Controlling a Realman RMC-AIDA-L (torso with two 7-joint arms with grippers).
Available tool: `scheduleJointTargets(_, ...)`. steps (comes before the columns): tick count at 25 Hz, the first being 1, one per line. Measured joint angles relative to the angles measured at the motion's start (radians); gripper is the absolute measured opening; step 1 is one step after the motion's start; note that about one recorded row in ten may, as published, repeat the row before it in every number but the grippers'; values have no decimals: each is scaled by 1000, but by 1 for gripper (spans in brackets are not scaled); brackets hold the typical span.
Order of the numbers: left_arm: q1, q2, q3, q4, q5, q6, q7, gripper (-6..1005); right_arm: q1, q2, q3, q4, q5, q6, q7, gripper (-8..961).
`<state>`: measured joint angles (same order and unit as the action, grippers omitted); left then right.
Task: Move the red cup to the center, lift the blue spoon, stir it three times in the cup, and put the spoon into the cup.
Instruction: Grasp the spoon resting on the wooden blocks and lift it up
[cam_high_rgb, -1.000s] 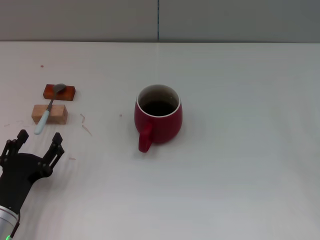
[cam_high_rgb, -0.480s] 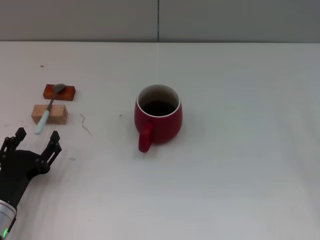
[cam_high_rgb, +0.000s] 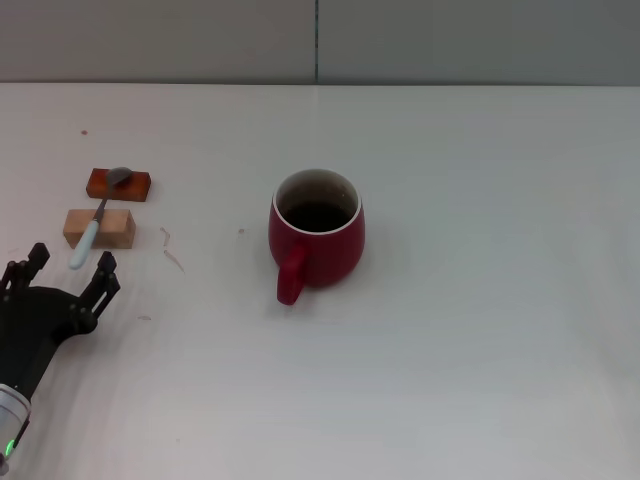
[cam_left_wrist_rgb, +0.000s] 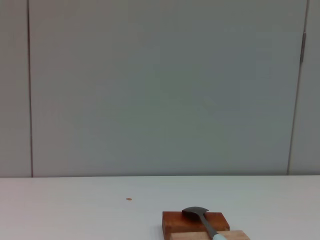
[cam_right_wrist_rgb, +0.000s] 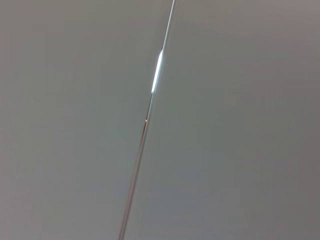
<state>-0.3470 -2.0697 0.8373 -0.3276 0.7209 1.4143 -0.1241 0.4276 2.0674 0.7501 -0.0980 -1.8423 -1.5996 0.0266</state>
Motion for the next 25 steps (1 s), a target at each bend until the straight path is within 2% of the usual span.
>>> scheduleJointTargets(25, -56, -4, -26, 22, 0, -92, -2, 834, -30, 3, 6, 3, 0, -25, -1, 679)
